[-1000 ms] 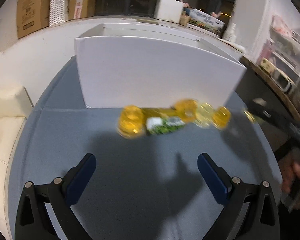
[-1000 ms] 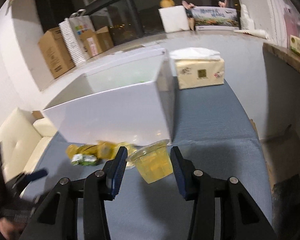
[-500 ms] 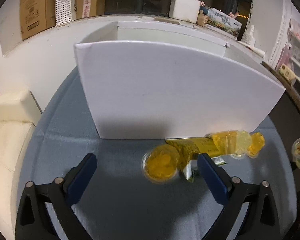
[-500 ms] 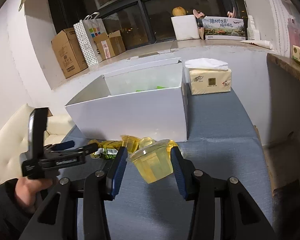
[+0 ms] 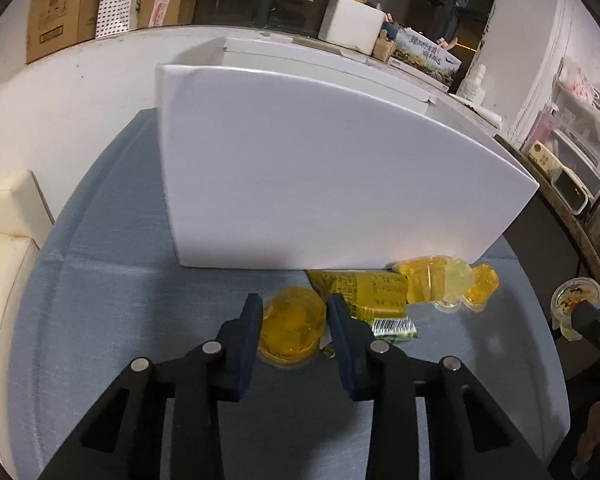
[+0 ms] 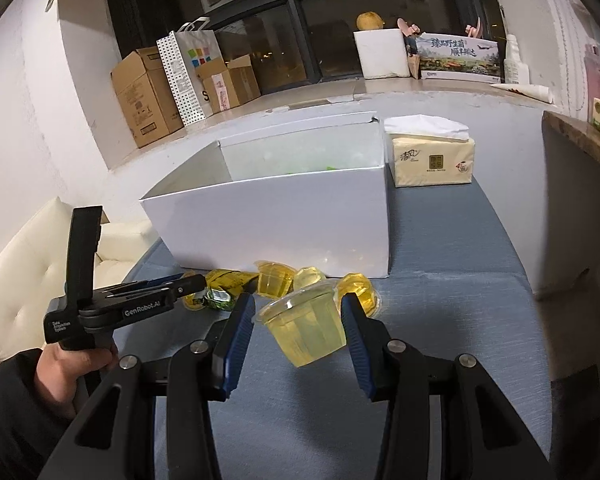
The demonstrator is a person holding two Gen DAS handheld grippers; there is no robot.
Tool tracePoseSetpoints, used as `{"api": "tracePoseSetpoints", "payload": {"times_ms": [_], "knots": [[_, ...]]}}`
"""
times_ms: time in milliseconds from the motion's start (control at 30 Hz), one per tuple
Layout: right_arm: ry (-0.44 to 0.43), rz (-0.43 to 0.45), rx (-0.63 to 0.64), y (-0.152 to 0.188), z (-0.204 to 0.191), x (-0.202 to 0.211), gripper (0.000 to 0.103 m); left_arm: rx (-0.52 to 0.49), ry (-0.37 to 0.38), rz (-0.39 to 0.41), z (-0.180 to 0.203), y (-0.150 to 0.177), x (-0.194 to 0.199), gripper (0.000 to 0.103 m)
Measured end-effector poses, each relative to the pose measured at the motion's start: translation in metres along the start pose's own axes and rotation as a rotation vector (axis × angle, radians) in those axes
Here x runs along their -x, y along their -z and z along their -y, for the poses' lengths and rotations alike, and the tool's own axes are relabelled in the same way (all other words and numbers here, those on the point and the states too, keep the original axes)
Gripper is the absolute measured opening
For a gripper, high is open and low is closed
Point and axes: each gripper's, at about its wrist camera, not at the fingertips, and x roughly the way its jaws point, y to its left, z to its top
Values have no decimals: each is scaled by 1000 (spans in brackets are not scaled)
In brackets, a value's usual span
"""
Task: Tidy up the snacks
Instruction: 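Carry both jelly cups into the white box and release them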
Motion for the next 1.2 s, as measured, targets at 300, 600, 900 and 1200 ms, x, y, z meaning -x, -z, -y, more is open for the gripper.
{"api": "tracePoseSetpoints", "payload": {"times_ms": [300,600,900,1200], "knots": [[-16,10,17,-1,-15,3,49,-44,-29,72,4,2,42,32],[-28,26,35,-7,-25,9,49,-94,-5,162,28,-12,85,32],[-28,107,41,-54,-19,21,49,-142,5,251,47,-59,117,32],[-71,152,0,-132,-3,-8,49,-195,-6,294,65,-131,109,32]]}}
